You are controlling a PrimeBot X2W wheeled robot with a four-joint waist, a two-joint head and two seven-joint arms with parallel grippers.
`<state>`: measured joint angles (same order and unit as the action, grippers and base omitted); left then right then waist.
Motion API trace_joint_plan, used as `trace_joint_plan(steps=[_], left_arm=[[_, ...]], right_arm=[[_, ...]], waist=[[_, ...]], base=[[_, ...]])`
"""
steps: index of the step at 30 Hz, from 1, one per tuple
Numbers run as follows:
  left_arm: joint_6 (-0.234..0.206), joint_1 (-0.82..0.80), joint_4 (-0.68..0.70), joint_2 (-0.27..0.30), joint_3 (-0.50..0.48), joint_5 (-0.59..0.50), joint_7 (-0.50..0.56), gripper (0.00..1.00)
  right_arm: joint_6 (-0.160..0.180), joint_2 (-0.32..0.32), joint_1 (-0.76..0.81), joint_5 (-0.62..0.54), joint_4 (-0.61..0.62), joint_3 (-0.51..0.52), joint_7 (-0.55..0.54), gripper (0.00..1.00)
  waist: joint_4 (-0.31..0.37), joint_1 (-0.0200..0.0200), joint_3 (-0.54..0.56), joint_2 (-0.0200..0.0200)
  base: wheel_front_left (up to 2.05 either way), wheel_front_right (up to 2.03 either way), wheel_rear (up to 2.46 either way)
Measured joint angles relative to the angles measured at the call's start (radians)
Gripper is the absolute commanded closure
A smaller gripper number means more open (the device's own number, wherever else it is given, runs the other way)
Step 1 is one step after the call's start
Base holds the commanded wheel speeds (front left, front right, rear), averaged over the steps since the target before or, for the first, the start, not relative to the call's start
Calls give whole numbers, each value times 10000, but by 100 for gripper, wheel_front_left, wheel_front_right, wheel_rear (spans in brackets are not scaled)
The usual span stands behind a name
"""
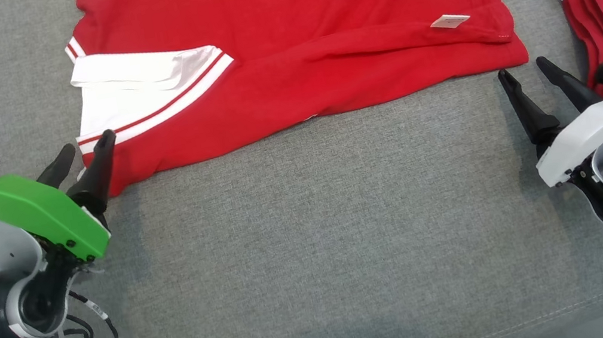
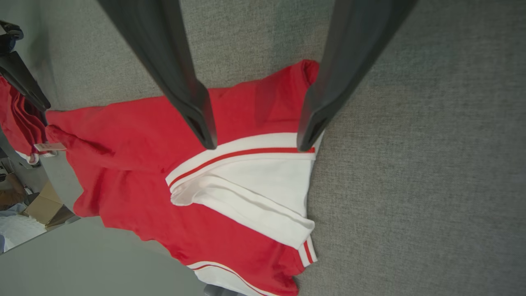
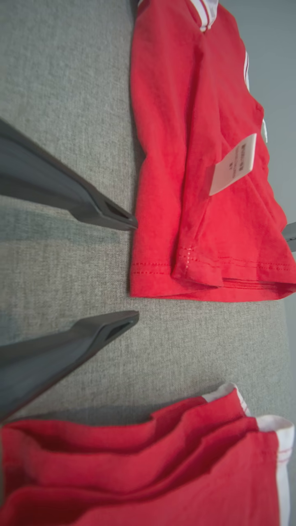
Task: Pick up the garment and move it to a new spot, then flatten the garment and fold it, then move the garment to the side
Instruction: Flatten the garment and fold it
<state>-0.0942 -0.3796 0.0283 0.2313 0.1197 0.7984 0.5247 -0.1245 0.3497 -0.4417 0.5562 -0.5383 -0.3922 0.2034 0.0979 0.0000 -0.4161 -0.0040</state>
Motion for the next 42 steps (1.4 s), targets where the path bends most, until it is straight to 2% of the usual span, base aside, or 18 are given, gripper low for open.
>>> trace_joint_plan(steps=[10,16,25,42], left_arm=[[159,329,502,-222,752,-679,-752,0],[157,680,453,-336,807,-734,-1058,0],[130,783,130,-213,794,-1296,-1308,0],[58,921,-483,-268,552,-1298,-1517,0]], right_arm=[[2,2,-226,190,63,362,84,0],[2,-21,-320,405,-63,416,73,0],[2,-38,-434,420,-251,391,67,0],[2,-65,-647,424,-370,268,-19,0]], waist=[[-271,0,-209,0],[-373,0,-285,0],[-459,0,-360,0],[-348,0,-465,0]], base=[[0,0,0],[0,0,0],[0,0,0],[0,0,0]])
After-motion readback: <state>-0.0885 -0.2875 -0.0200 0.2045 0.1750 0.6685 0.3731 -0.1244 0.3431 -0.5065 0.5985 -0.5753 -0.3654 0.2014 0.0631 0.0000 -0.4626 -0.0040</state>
